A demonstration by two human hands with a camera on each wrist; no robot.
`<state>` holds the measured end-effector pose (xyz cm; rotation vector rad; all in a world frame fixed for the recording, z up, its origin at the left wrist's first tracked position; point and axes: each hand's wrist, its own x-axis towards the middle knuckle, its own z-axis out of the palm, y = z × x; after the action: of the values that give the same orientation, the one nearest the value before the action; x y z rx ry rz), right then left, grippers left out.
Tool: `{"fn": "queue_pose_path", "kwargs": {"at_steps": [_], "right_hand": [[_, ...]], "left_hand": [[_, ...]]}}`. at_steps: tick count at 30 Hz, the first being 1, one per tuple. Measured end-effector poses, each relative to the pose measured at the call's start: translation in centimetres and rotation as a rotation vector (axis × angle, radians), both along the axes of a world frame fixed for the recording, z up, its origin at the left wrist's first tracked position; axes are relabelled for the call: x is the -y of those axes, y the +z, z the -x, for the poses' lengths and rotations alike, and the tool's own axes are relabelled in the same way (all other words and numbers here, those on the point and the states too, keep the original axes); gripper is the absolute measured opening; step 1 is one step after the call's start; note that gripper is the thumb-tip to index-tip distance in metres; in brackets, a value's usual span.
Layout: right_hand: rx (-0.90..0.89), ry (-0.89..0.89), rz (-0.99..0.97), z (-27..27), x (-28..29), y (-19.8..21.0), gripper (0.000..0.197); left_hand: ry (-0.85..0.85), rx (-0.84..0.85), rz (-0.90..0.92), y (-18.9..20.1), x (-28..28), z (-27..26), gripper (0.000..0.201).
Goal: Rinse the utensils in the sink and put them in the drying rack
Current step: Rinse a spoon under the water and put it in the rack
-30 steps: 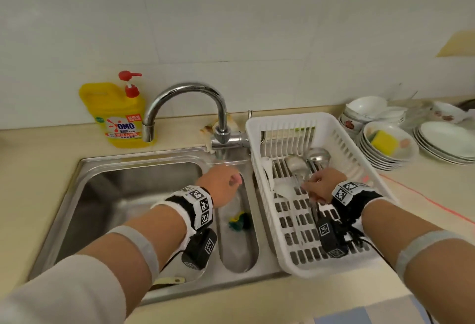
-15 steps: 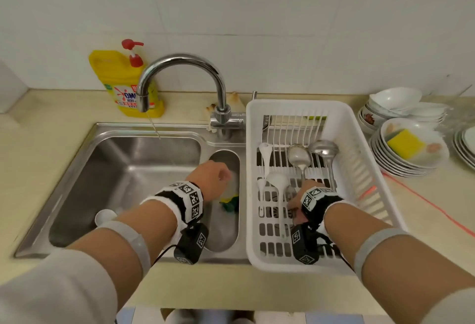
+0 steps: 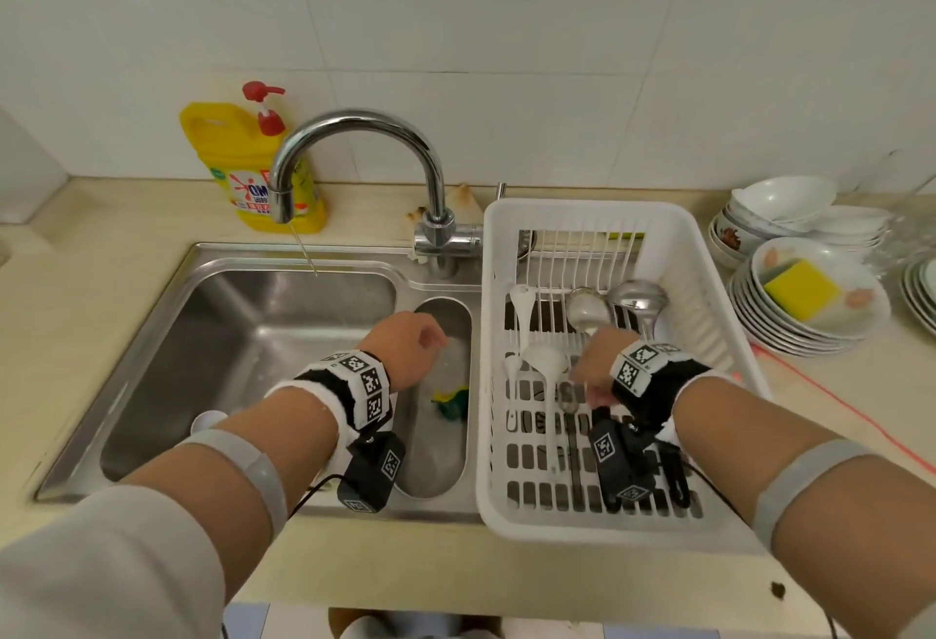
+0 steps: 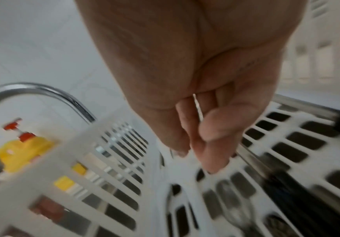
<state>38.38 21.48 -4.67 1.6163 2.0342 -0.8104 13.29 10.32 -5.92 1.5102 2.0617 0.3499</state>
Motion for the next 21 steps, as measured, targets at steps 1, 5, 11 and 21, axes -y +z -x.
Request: {"fn": "queue_pose_path", "kwargs": {"at_steps": [1,5,11,21], "right_hand": [[-0.101,-0.014,-0.022,0.3,-0.4,0.8,0.016],[-0.398,0.157,-0.300,3.4,-0.5,4.8,0.018],[-0.517,0.617,-0.373,13.8,2.9,6.9,0.018],[-0.188,0.846,-0.119,30.7,8.5,-2.3,0.038]], "left_hand": [[0.002,0.000,-0.003,0.0,-0.1,0.3,0.018],[0.024,-0.025,-0.002,0.1,0.4,2.2,0.018],[0.051,-0.156,0.016,0.9,3.2,7.6,0.019],[0.182,-0.139,0.151,-2.4,9.2,20.6,0.022]]}}
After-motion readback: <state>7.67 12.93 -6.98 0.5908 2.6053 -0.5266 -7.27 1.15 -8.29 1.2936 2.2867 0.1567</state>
